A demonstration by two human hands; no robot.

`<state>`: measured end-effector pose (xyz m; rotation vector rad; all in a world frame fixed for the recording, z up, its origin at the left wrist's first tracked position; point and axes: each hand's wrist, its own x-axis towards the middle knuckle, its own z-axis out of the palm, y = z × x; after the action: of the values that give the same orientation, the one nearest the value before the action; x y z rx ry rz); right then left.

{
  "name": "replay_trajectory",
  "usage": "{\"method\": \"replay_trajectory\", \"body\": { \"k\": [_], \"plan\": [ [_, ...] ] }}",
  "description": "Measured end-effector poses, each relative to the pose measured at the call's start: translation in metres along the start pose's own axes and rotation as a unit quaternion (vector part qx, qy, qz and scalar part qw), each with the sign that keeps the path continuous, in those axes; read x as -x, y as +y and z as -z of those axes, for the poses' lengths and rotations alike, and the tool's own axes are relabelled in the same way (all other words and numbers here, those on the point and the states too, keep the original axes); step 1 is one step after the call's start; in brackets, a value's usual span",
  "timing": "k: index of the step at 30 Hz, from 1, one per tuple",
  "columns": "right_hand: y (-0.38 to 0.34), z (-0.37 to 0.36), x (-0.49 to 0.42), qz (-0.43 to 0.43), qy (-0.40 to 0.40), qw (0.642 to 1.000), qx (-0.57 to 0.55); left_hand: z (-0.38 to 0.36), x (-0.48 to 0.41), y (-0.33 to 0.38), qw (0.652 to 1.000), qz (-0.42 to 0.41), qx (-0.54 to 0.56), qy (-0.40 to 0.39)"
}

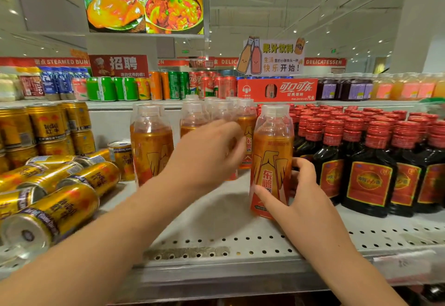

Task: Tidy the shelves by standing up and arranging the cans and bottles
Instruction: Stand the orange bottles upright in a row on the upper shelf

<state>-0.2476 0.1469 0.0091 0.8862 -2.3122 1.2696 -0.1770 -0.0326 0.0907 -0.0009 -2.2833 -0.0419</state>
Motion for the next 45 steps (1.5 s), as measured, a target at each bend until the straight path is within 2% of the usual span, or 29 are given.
{"method": "replay_trajectory", "body": {
  "k": [3,5,7,10,13,15,21,26,29,32,34,38,42,45],
  "plan": [
    [-0.003,-0.001,-0.007,0.017,-0.010,0.996,0.092,-0.021,0.028,0.010,0.991,0.073,0.069,-0.089],
    [-0.008,-0.002,-0.017,0.017,-0.018,0.983,0.184,-0.033,0.036,0.009,0.981,0.113,0.102,-0.119],
    [-0.014,-0.007,-0.029,0.005,-0.040,0.975,0.218,-0.041,0.039,0.005,0.975,0.131,0.120,-0.132],
    [-0.019,-0.017,-0.040,0.007,-0.051,0.981,0.190,-0.047,0.042,0.001,0.973,0.143,0.130,-0.123],
    [-0.017,-0.026,-0.042,0.021,-0.017,0.994,0.104,-0.053,0.044,-0.002,0.967,0.157,0.165,-0.117],
    [-0.015,-0.032,-0.044,0.028,-0.011,0.995,0.094,-0.057,0.046,-0.003,0.960,0.161,0.191,-0.126],
    [-0.010,-0.042,-0.056,-0.003,-0.051,0.997,0.053,-0.069,0.043,-0.006,0.952,0.139,0.200,-0.186],
    [-0.006,-0.050,-0.062,-0.027,-0.105,0.994,0.028,-0.081,0.024,-0.015,0.932,0.154,0.221,-0.241],
    [-0.004,-0.053,-0.062,-0.043,-0.115,0.992,0.006,-0.083,0.017,-0.019,0.932,0.151,0.218,-0.246],
    [0.003,-0.050,-0.061,-0.050,-0.114,0.992,-0.016,-0.069,0.022,-0.016,0.940,0.135,0.207,-0.234],
    [0.007,-0.046,-0.058,-0.049,-0.111,0.992,-0.025,-0.048,0.039,-0.017,0.960,0.107,0.162,-0.204],
    [0.004,-0.047,-0.053,-0.035,-0.122,0.991,-0.030,0.012,0.082,-0.043,0.987,0.125,0.090,-0.046],
    [-0.006,-0.056,-0.045,-0.010,-0.137,0.990,-0.038,0.041,0.103,-0.065,0.969,0.208,0.080,0.104],
    [-0.010,-0.058,-0.042,0.017,-0.148,0.988,-0.032,0.038,0.106,-0.075,0.961,0.249,0.054,0.107]
  ]
}}
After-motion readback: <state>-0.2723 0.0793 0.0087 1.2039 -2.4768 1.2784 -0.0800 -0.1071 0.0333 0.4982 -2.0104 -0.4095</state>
